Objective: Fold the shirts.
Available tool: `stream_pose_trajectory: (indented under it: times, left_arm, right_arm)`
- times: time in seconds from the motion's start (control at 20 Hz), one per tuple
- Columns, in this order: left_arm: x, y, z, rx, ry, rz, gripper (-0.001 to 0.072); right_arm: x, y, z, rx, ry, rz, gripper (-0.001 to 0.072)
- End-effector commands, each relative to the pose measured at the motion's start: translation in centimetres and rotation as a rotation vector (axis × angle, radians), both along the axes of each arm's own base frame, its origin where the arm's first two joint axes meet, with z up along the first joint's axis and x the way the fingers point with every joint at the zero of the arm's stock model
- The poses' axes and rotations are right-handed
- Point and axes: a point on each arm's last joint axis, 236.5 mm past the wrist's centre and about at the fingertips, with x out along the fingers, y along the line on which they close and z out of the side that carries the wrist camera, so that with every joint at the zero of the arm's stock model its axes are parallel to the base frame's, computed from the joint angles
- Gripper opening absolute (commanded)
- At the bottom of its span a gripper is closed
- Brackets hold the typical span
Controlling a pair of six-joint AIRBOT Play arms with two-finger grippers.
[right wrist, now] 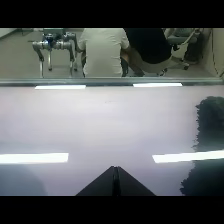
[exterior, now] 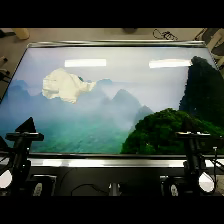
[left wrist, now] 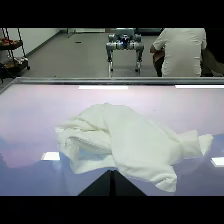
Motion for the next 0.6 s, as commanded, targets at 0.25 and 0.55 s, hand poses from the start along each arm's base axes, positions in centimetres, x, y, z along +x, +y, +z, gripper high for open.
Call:
stream_pose_trajectory:
  times: [0.25,0.55]
  left_arm:
    - [0.0,0.03,-0.22,0.001,0.004,0.001,0.0028]
    - [0.0,0.03,-0.22,0.001,0.004,0.001,0.0027]
  right_arm:
    - [0.02,0.0,-0.04,0.0,0.002,0.0,0.0021]
    - [0.01,-0.13,-0.02,-0.012,0.001,-0.006,0.0021]
